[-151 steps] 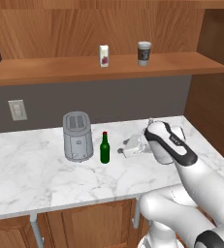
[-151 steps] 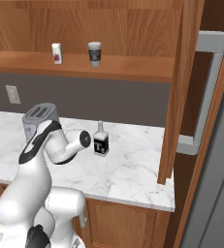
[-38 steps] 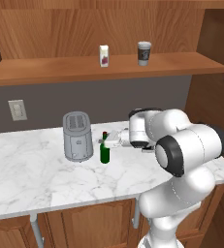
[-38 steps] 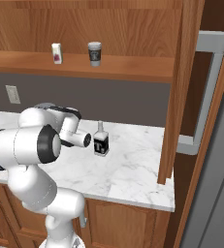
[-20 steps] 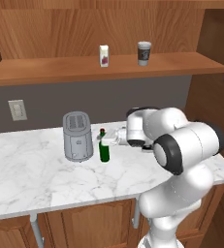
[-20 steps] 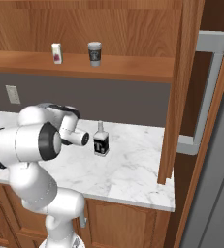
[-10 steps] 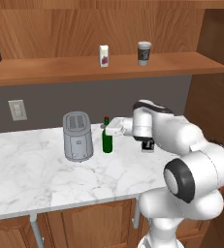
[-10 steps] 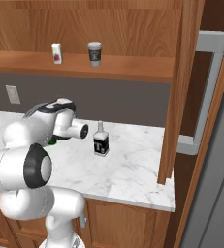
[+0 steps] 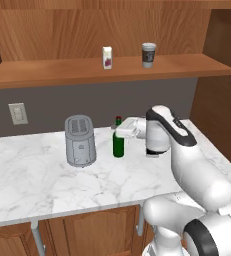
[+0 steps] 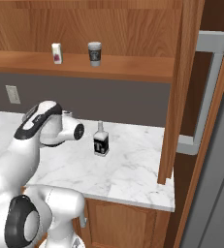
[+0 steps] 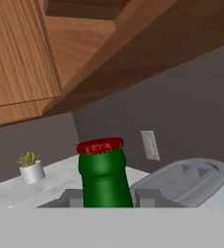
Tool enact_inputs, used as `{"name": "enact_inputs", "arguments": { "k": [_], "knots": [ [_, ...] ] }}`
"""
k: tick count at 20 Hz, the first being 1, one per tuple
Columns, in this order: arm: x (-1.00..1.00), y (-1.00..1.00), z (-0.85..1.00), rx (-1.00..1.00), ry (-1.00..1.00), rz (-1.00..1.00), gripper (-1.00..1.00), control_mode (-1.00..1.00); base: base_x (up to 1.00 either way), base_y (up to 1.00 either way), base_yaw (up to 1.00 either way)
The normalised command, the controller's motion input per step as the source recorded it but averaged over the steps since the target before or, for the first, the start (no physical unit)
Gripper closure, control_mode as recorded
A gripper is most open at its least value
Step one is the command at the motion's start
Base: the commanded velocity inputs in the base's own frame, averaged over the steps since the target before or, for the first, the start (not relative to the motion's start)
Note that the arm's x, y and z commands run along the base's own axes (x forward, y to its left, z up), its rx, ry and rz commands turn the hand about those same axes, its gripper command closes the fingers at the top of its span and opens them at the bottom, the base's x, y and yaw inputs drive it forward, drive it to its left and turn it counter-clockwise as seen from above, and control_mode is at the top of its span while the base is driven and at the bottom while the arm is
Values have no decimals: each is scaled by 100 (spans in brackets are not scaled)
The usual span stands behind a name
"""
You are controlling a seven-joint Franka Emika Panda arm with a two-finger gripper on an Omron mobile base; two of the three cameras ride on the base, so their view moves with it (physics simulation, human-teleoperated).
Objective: Sort all alcoholic drinks to one cabinet, and non-alcoholic drinks to the other.
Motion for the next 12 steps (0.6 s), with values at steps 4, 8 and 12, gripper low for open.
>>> {"name": "enact_inputs", "arguments": {
  "k": [4,8,12],
  "knots": [
    [-71,-20,48,-8,0,-8,100,-100,0,0,0],
    [-67,-16,52,-10,0,-6,100,-100,0,0,0],
    [-47,-6,55,-8,0,-6,100,-100,0,0,0]
  ]
}}
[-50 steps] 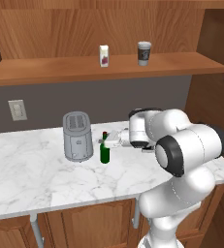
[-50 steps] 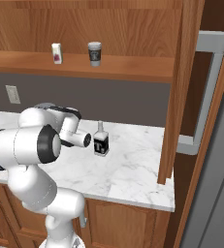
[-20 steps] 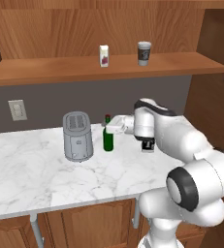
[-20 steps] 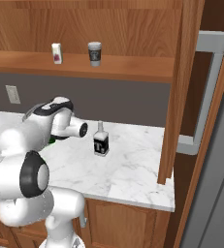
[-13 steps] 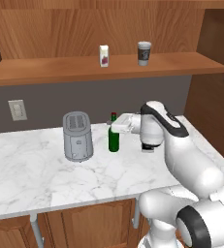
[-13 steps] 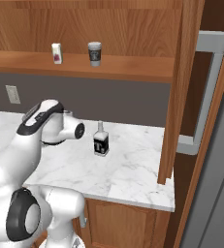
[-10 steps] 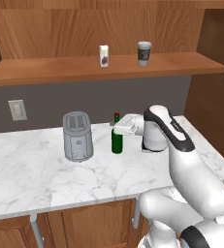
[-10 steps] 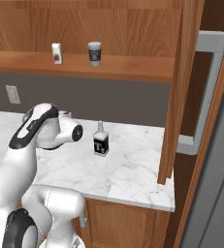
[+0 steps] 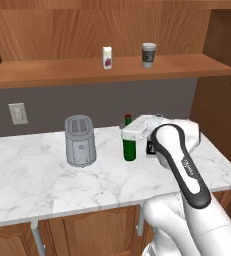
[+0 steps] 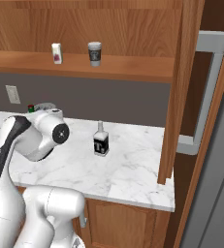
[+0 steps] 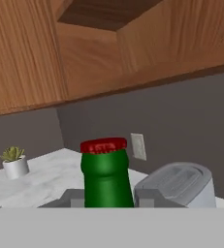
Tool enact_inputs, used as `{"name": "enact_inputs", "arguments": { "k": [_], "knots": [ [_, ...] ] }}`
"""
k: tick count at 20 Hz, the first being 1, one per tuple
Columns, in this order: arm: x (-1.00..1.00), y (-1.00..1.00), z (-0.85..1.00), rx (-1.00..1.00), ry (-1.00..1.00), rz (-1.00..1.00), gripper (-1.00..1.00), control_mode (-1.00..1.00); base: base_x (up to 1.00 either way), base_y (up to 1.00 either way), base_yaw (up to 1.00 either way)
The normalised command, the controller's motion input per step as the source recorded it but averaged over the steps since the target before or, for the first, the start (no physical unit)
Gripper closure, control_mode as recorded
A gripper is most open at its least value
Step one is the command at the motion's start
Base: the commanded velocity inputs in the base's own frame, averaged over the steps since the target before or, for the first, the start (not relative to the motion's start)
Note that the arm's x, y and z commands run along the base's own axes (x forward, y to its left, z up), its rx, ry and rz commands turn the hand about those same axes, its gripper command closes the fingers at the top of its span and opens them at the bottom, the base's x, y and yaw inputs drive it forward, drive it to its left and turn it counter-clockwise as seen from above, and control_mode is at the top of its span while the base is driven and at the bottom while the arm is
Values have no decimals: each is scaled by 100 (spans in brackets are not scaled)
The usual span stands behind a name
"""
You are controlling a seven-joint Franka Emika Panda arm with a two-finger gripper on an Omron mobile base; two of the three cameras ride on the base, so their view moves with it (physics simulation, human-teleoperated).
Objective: Sort all alcoholic drinks to one cabinet, and non-alcoholic drinks to the other.
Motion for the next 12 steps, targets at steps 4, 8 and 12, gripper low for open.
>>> {"name": "enact_inputs", "arguments": {
  "k": [4,8,12],
  "knots": [
    [-39,-6,46,-7,0,-6,100,-100,0,0,0],
    [-32,-9,34,-4,0,-4,100,-100,0,0,0],
    [-31,-12,21,-3,0,-3,100,-100,0,0,0]
  ]
}}
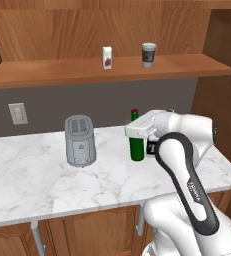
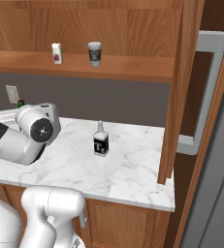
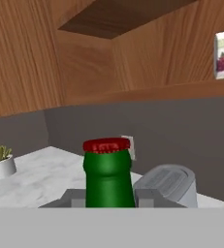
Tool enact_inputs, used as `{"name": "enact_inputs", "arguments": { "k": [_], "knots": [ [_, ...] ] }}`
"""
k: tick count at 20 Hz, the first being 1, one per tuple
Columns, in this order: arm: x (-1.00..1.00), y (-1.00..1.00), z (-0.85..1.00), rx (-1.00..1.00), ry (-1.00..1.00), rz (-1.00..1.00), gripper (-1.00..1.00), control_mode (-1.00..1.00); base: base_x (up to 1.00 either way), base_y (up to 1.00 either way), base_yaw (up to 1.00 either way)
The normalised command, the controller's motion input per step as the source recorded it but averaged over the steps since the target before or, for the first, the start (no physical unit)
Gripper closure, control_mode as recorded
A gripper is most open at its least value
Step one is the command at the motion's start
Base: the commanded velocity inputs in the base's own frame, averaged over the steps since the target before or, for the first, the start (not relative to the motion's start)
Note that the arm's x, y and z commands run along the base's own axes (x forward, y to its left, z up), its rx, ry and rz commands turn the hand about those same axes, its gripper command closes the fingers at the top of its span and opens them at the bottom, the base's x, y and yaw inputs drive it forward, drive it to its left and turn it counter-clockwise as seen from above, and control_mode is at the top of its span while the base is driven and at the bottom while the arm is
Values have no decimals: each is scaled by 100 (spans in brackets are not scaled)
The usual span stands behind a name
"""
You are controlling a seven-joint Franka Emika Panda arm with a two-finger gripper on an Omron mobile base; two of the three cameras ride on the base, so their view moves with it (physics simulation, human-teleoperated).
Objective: Sort all alcoholic drinks to one cabinet, and non-alcoholic drinks to the other.
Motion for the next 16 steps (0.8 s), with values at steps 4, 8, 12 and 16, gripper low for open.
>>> {"name": "enact_inputs", "arguments": {
  "k": [4,8,12,16],
  "knots": [
    [-10,-17,19,0,0,-2,100,-100,0,0,0],
    [-25,-32,24,0,-2,-3,100,-100,0,0,0],
    [-31,-27,24,0,-5,-6,100,-100,0,0,0],
    [-35,-8,20,0,-7,-8,100,-100,0,0,0]
  ]
}}
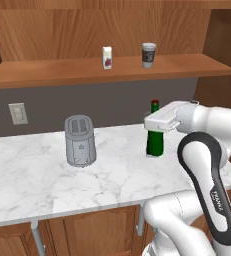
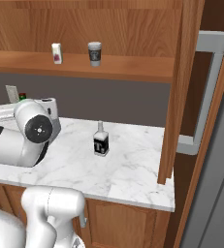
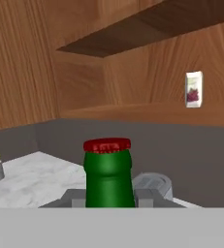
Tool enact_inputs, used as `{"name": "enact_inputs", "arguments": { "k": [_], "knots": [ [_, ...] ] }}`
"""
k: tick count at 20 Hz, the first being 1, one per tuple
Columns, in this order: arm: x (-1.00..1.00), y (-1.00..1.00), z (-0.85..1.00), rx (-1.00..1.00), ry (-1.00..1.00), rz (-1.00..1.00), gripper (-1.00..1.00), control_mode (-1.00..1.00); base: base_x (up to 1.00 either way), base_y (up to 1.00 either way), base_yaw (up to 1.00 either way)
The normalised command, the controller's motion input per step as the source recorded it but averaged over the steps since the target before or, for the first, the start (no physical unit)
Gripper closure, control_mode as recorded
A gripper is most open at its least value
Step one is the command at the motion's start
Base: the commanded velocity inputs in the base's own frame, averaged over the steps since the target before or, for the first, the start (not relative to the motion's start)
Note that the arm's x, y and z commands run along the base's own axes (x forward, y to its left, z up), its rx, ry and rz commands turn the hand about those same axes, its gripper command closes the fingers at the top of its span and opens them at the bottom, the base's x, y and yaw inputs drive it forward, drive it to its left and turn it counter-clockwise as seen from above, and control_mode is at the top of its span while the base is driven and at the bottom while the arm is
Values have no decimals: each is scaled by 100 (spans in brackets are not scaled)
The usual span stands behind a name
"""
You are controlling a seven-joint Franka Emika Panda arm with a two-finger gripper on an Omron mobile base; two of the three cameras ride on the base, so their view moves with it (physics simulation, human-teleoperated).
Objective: Sort all alcoholic drinks to one cabinet, and non-alcoholic drinks to the other.
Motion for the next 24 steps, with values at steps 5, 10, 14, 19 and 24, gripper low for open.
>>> {"name": "enact_inputs", "arguments": {
  "k": [5,10,14,19,24],
  "knots": [
    [-23,0,9,0,-5,-6,100,100,-27,-1,-5],
    [0,0,0,0,0,0,100,100,-98,-2,-13],
    [0,0,0,0,0,0,100,100,-85,0,-10],
    [0,0,0,0,0,0,100,100,-90,0,-7],
    [0,0,0,0,0,0,100,100,-97,19,-4]
  ]
}}
